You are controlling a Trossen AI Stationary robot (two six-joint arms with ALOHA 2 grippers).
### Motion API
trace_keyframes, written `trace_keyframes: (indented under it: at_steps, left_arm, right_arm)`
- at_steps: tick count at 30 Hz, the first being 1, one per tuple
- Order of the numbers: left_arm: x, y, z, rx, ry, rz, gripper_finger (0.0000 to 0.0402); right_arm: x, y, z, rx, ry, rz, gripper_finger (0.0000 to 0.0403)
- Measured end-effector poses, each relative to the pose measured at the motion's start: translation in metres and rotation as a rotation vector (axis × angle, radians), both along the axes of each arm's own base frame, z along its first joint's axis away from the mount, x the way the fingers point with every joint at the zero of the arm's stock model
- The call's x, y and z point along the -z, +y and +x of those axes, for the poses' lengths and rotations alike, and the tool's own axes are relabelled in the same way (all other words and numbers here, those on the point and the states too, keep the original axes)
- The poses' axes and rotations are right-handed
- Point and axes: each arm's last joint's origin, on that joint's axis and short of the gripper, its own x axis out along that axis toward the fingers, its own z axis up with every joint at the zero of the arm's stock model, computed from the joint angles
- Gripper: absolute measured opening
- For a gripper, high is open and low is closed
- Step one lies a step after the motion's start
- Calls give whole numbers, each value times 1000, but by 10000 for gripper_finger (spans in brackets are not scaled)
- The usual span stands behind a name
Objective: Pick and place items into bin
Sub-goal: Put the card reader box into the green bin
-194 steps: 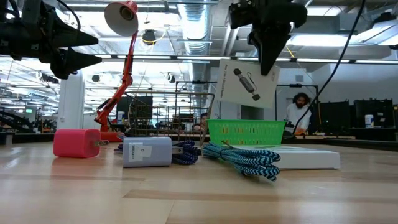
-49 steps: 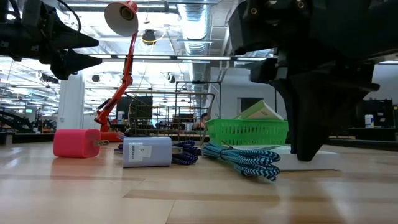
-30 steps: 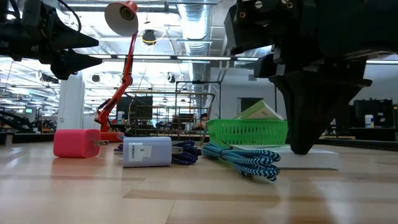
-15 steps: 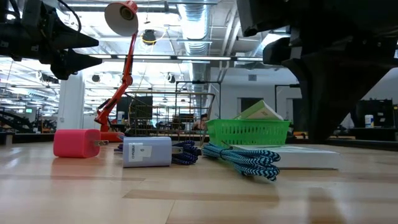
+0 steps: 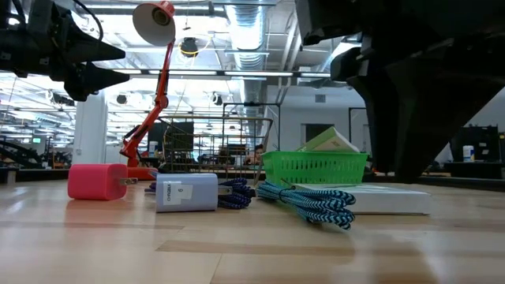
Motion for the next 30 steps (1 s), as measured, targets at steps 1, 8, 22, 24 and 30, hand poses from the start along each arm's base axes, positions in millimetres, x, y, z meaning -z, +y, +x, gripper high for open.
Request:
trace_keyframes:
  at_steps: [1,8,22,24,30]
  left_arm:
    - [0,0,0,0,0,0,314]
    - [0,0,0,0,0,0,314]
    - [0,0,0,0,0,0,314]
    - [0,0,0,0,0,0,314]
    - [0,0,0,0,-1,-1,314]
  right_arm:
    - [0,0,0,-1,-3,-4,148]
    - [17,-6,1,16,-31,16,206]
    - [48,-19,-6,106,-84,29,78]
    - [48,-19,-5,130,-71,63,33]
    - [46,-19,-5,165,-73,63,4]
